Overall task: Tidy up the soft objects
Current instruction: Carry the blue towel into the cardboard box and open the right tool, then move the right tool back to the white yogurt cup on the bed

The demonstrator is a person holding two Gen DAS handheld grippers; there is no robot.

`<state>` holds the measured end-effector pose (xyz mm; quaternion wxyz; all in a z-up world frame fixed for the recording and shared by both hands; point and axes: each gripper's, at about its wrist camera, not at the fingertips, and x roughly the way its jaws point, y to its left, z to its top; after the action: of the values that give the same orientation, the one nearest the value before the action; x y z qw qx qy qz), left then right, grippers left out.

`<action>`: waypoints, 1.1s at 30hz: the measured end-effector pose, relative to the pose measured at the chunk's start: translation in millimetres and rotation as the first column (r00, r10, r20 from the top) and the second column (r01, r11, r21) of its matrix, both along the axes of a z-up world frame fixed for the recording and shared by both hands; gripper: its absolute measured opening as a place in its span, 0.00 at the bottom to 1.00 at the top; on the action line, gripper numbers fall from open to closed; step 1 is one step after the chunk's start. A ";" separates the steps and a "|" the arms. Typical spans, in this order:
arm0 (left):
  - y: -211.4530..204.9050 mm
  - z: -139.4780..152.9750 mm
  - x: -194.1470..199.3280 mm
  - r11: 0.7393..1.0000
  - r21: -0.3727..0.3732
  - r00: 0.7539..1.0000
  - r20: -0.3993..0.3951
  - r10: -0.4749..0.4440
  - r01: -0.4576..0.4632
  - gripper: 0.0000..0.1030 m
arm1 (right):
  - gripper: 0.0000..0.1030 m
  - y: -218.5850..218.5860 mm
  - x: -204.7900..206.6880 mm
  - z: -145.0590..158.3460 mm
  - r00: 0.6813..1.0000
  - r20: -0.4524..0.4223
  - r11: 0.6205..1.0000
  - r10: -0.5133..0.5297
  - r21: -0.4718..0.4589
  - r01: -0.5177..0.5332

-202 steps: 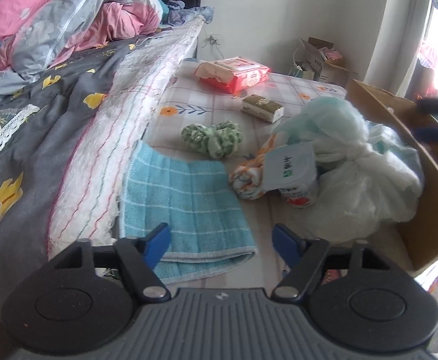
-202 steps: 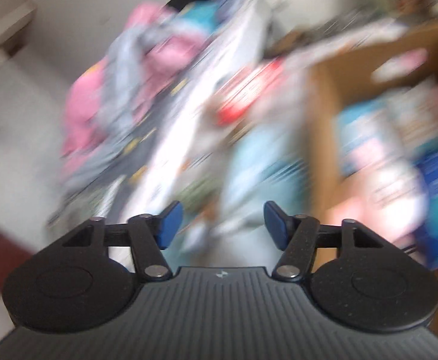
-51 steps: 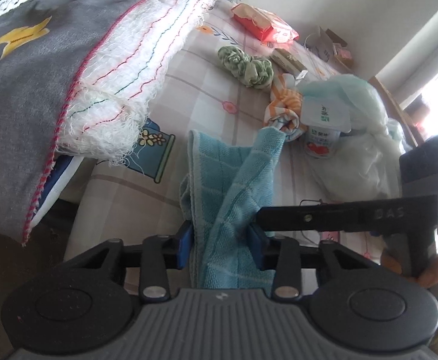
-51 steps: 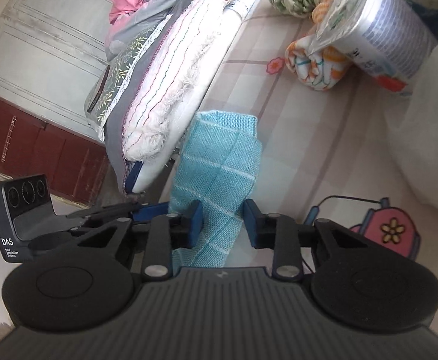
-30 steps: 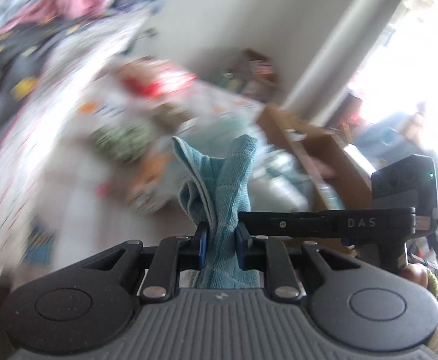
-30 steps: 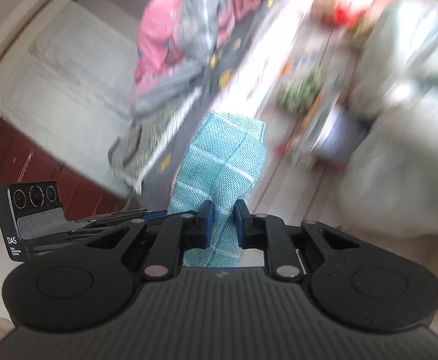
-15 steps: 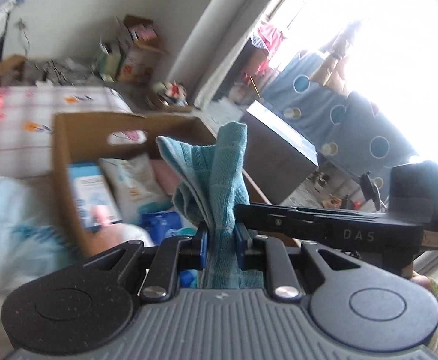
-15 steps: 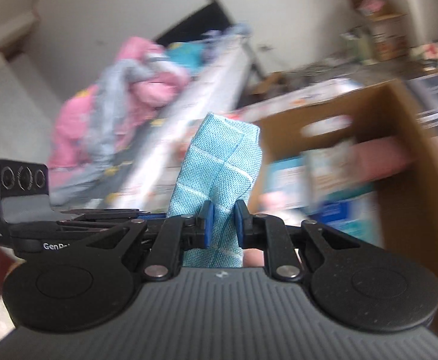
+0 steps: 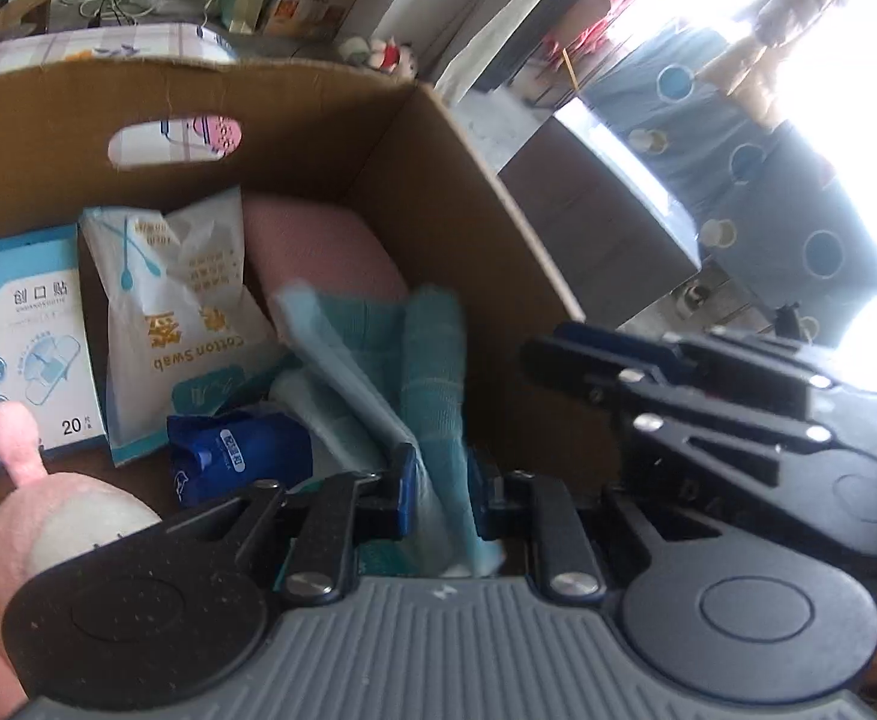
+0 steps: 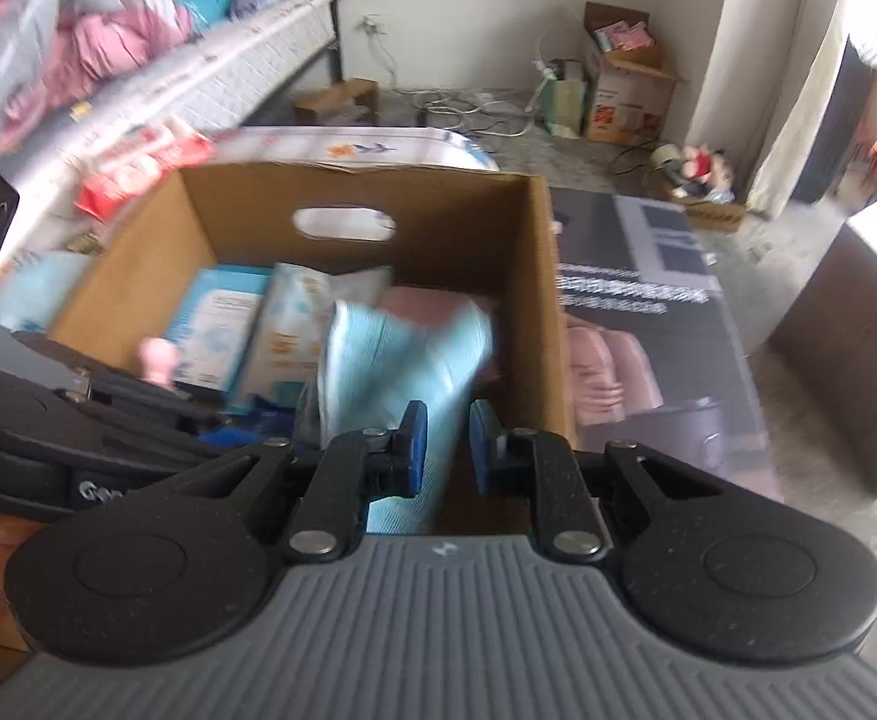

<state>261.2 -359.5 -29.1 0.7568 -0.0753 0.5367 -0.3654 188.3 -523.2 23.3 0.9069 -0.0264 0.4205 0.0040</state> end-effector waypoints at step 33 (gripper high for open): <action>272.1 138.0 -105.4 0.958 -0.034 0.891 0.358 0.278 -0.285 0.76 | 0.30 100.1 -118.3 97.5 0.979 0.196 0.853 0.059 0.499 -0.151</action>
<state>155.8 -87.3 108.9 0.8876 -0.0769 0.3761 -0.2547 70.1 -423.1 120.9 0.9129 0.1917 0.3215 0.1628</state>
